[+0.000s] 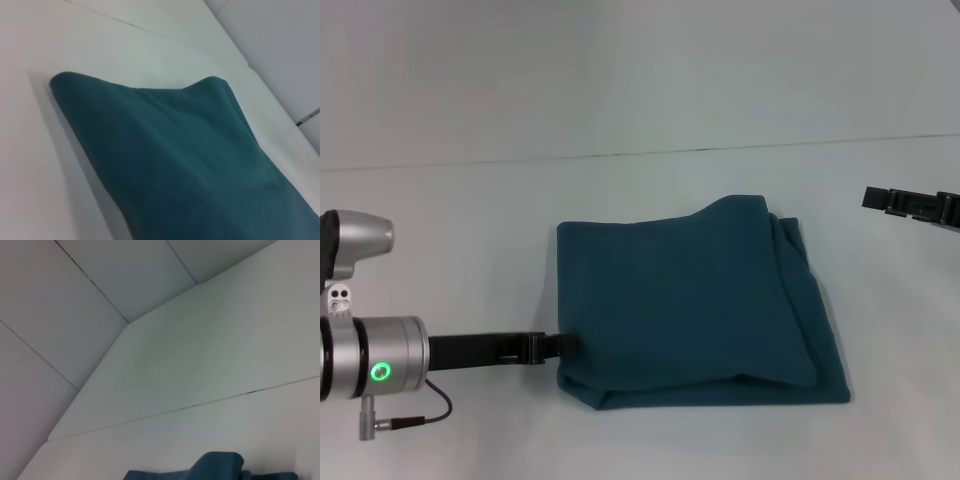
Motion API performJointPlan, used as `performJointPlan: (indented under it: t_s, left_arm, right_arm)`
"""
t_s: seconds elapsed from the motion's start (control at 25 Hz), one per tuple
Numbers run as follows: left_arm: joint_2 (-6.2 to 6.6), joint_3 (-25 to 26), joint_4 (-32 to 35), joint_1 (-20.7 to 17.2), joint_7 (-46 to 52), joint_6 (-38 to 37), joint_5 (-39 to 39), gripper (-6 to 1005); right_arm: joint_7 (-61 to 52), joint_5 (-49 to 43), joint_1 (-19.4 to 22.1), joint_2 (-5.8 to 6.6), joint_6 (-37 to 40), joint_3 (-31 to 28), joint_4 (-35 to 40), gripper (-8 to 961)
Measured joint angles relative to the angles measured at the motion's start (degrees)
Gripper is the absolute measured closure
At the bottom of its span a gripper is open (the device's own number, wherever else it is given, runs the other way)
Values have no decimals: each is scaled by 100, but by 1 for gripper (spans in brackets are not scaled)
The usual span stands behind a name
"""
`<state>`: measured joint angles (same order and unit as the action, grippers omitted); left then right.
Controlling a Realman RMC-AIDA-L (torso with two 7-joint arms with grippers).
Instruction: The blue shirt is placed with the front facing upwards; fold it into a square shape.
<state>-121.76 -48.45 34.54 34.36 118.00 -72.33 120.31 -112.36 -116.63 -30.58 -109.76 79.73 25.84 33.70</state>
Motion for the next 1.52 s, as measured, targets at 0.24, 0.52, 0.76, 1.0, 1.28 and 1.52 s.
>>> performJointPlan:
  t_s: [0.24, 0.52, 0.76, 1.0, 1.28, 1.52]
  left_arm:
    - [24, 9, 96, -27, 19, -24, 0, 999]
    - [33, -26, 120, -15, 21, -60, 0, 999]
    - [66, 35, 132, -64, 29, -49, 0, 998]
    - [106, 396, 280, -143, 96, -66, 180, 998]
    - [79, 417, 473, -348, 126, -237, 222, 999]
    - [37, 676, 743, -702, 81, -557, 227, 999]
  right_arm:
    - [-13, 0, -3, 1, -12, 2, -21, 249]
    - [-31, -9, -19, -40, -110, 146, -49, 250]
    - [-38, -9, -29, -43, -132, 159, -49, 250]
    - [-43, -9, -56, -44, -133, 158, -48, 249]
    - [-75, -8, -97, -33, -138, 185, -48, 249]
    - [-92, -9, -145, -39, -147, 327, -48, 249]
